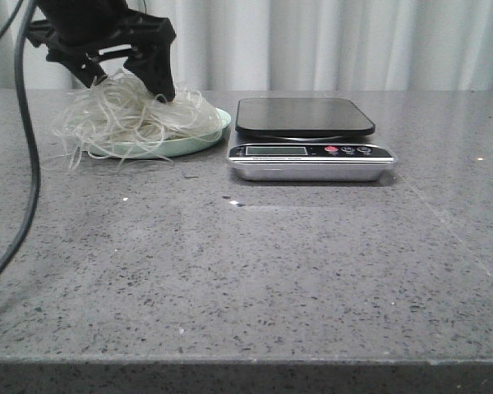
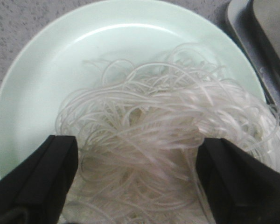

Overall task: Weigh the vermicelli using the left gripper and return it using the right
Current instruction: 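Lower the left gripper onto the vermicelli pile and close it, then lift the vermicelli with the left gripper and release it onto the scale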

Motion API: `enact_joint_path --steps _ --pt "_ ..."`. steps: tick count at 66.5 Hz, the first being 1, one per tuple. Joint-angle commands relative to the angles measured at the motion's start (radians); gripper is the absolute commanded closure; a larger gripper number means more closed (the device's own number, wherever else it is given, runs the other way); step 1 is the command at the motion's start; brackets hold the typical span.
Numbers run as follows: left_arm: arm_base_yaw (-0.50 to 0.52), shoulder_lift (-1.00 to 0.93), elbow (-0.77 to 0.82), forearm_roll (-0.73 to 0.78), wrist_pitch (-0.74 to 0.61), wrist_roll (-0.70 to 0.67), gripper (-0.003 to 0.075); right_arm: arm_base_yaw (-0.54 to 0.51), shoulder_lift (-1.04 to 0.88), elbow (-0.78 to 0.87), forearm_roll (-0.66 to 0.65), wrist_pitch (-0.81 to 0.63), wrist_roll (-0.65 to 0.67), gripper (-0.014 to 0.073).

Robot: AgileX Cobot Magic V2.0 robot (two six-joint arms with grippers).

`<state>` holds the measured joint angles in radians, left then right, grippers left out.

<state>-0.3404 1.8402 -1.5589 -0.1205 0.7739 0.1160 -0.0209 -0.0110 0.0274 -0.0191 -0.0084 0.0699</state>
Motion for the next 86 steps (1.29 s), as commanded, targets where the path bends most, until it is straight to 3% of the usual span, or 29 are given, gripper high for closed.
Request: enact_joint_path --steps 1,5,8,9,10,11,13,14,20,26,38,56,65,78,86 --pt "-0.003 -0.025 -0.032 -0.013 0.028 -0.014 0.0198 -0.007 -0.015 -0.008 0.002 -0.077 -0.005 0.0416" --pt "-0.003 -0.019 -0.032 -0.021 0.049 -0.014 0.0259 -0.007 -0.015 -0.008 0.002 -0.077 -0.005 0.0416" --pt "-0.003 -0.019 -0.039 -0.021 0.069 -0.014 0.0372 -0.007 -0.015 -0.008 0.002 -0.077 -0.005 0.0416" --pt "-0.003 -0.019 -0.039 -0.021 0.069 -0.014 0.0372 -0.007 -0.015 -0.008 0.002 -0.077 -0.005 0.0416" --pt "-0.003 -0.019 -0.047 -0.021 0.077 -0.014 0.0446 -0.007 -0.015 -0.008 0.002 -0.077 -0.005 0.0416" --pt "-0.003 -0.019 -0.047 -0.021 0.077 -0.014 0.0446 -0.007 -0.015 -0.008 0.002 -0.077 -0.005 0.0416" --pt "-0.003 -0.019 -0.059 -0.021 0.085 -0.014 0.0526 -0.007 -0.015 -0.008 0.002 -0.077 -0.005 0.0416" --pt "-0.003 -0.019 -0.071 -0.021 0.095 -0.014 0.0608 -0.007 -0.015 -0.008 0.002 -0.077 -0.005 0.0416" --pt "-0.006 -0.019 -0.141 -0.023 0.114 -0.014 0.0563 -0.007 -0.015 -0.008 0.002 -0.077 -0.005 0.0416" --pt "-0.022 -0.019 -0.247 -0.030 0.130 -0.014 0.0598 -0.007 -0.015 -0.008 0.002 -0.077 -0.005 0.0416" --pt "-0.100 -0.015 -0.417 -0.032 0.109 -0.014 0.0594 -0.007 -0.015 -0.008 0.002 -0.077 -0.005 0.0416" --pt "-0.234 0.101 -0.532 -0.028 0.069 -0.011 0.0592 -0.007 -0.015 -0.008 0.002 -0.077 -0.005 0.0416" --pt "-0.256 0.168 -0.536 -0.028 0.059 -0.011 0.0516 -0.007 -0.015 -0.008 0.002 -0.077 -0.005 0.0416" --pt "-0.256 0.203 -0.536 -0.032 0.100 -0.011 0.0199 -0.007 -0.015 -0.008 0.002 -0.077 -0.005 0.0416" --pt "-0.247 0.187 -0.558 -0.039 0.102 -0.011 0.0095 -0.007 -0.015 -0.008 0.002 -0.077 -0.005 0.0416"
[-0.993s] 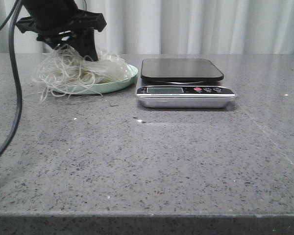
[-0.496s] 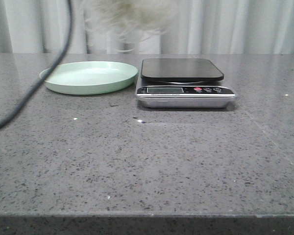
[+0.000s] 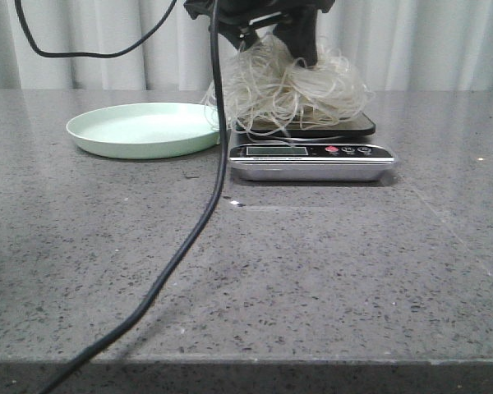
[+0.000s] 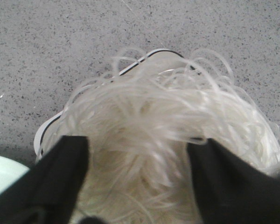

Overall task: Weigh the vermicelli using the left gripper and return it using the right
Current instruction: 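Lift the vermicelli with the left gripper and release it onto the scale, then withdraw the left gripper and let the scale weigh the vermicelli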

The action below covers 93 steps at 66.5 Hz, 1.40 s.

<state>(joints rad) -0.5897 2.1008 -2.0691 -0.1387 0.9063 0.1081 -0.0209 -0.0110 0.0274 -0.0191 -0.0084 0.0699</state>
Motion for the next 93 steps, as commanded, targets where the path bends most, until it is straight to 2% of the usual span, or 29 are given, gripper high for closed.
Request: enact_joint_path --steps 1,13,20,31,35,46,56,73,83,93 --pt "0.006 -0.081 -0.057 -0.021 -0.027 -0.003 0.0097 -0.007 -0.015 -0.008 0.002 -0.077 -0.005 0.0416" --pt "0.039 -0.186 -0.096 -0.024 0.017 -0.003 0.0118 -0.007 -0.015 -0.008 0.002 -0.077 -0.005 0.0416" --pt "0.075 -0.280 -0.090 -0.015 0.052 -0.002 0.0162 -0.007 -0.015 -0.008 0.002 -0.077 -0.005 0.0416" --pt "0.151 -0.422 0.021 -0.001 0.054 0.007 0.0232 -0.007 -0.015 -0.008 0.002 -0.077 -0.005 0.0416" --pt "0.173 -0.490 0.099 -0.001 0.029 0.027 0.0258 -0.007 -0.016 -0.008 0.002 -0.077 -0.005 0.0416" --pt "0.214 -0.720 0.439 -0.001 -0.110 0.038 0.0359 -0.007 -0.016 -0.008 0.002 -0.077 -0.005 0.0416" --pt "0.214 -0.973 0.737 -0.003 -0.272 0.038 0.0452 -0.007 -0.016 -0.008 0.002 -0.077 -0.005 0.0416" --pt "0.214 -1.343 1.136 -0.006 -0.426 0.046 0.0594 -0.007 -0.016 -0.008 0.002 -0.077 -0.005 0.0416" --pt "0.214 -1.596 1.342 -0.009 -0.462 0.046 0.0594 -0.007 -0.015 -0.008 0.002 -0.077 -0.005 0.0416" --pt "0.214 -1.763 1.461 -0.009 -0.464 0.046 0.0594 -0.007 -0.015 -0.008 0.002 -0.077 -0.005 0.0416"
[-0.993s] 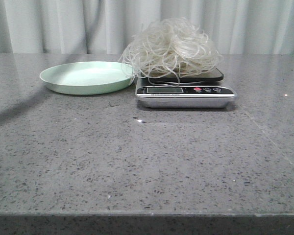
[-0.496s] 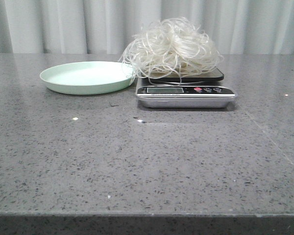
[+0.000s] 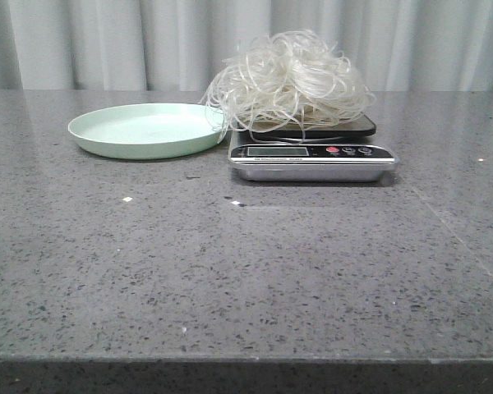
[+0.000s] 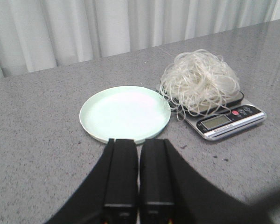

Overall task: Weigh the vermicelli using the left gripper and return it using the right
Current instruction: 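Withdraw the left gripper and let the scale weigh the vermicelli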

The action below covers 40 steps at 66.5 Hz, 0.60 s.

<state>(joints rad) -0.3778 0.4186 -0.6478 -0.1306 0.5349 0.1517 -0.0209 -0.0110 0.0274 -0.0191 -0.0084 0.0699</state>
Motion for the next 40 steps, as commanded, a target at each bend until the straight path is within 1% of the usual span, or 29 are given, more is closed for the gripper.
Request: enact_joint_path --steps 1,11,28,32,37,40 --pt "0.002 -0.093 0.044 -0.017 -0.092 0.003 0.0594 -0.007 -0.015 -0.008 0.002 -0.077 -0.005 0.0416" --pt "0.002 -0.170 0.112 -0.017 -0.099 0.003 0.0594 -0.007 -0.015 -0.008 0.002 -0.077 -0.005 0.0416" --pt "0.002 -0.182 0.117 -0.017 -0.106 0.003 0.0594 -0.007 -0.015 -0.008 0.002 -0.091 -0.005 0.0416" --pt "0.002 -0.182 0.117 -0.017 -0.106 0.003 0.0594 -0.007 -0.015 -0.008 0.002 -0.129 -0.005 0.0416" --pt "0.002 -0.182 0.117 -0.017 -0.106 0.003 0.0594 -0.007 -0.015 -0.013 0.019 -0.251 -0.004 0.0416" --pt "0.002 -0.182 0.117 -0.017 -0.106 0.003 0.0594 -0.005 -0.015 -0.033 0.031 -0.276 0.003 0.0416"
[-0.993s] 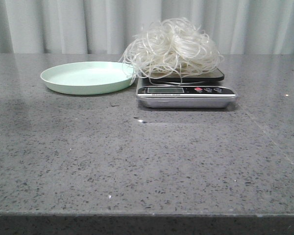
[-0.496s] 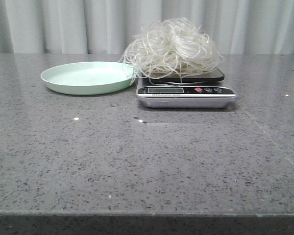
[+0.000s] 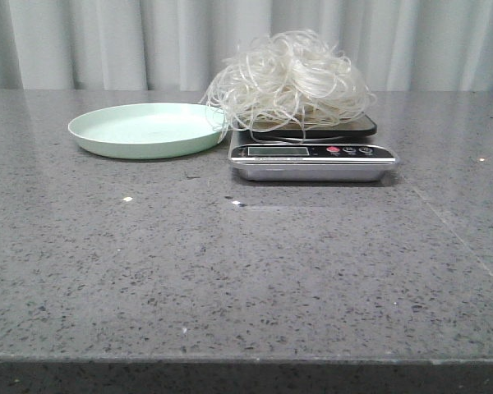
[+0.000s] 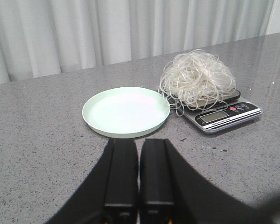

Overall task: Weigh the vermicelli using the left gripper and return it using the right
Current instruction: 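Withdraw the left gripper and let the scale weigh the vermicelli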

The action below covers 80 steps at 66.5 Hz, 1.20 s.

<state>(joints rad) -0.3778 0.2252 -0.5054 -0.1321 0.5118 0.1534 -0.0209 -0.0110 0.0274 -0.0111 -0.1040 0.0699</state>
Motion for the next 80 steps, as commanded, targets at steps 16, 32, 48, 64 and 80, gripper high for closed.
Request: enact_joint_path --steps 16,32,48,64,80 --pt "0.002 0.012 -0.026 -0.015 -0.083 0.001 0.0594 -0.005 0.206 -0.330 0.025 0.141 0.004 0.0416" --pt "0.002 0.012 -0.026 -0.015 -0.083 0.001 0.0594 0.001 0.472 -0.431 0.028 0.124 0.004 0.0416" --pt "0.002 0.012 -0.026 -0.015 -0.083 0.001 0.0594 0.073 0.557 -0.485 0.030 0.156 0.003 0.0403" --pt "0.002 0.012 -0.026 -0.015 -0.083 0.001 0.0594 0.271 0.821 -0.797 0.022 0.408 0.003 0.0058" --pt "0.002 0.012 -0.026 -0.015 -0.083 0.001 0.0594 0.453 1.135 -1.132 0.022 0.518 0.003 -0.0013"
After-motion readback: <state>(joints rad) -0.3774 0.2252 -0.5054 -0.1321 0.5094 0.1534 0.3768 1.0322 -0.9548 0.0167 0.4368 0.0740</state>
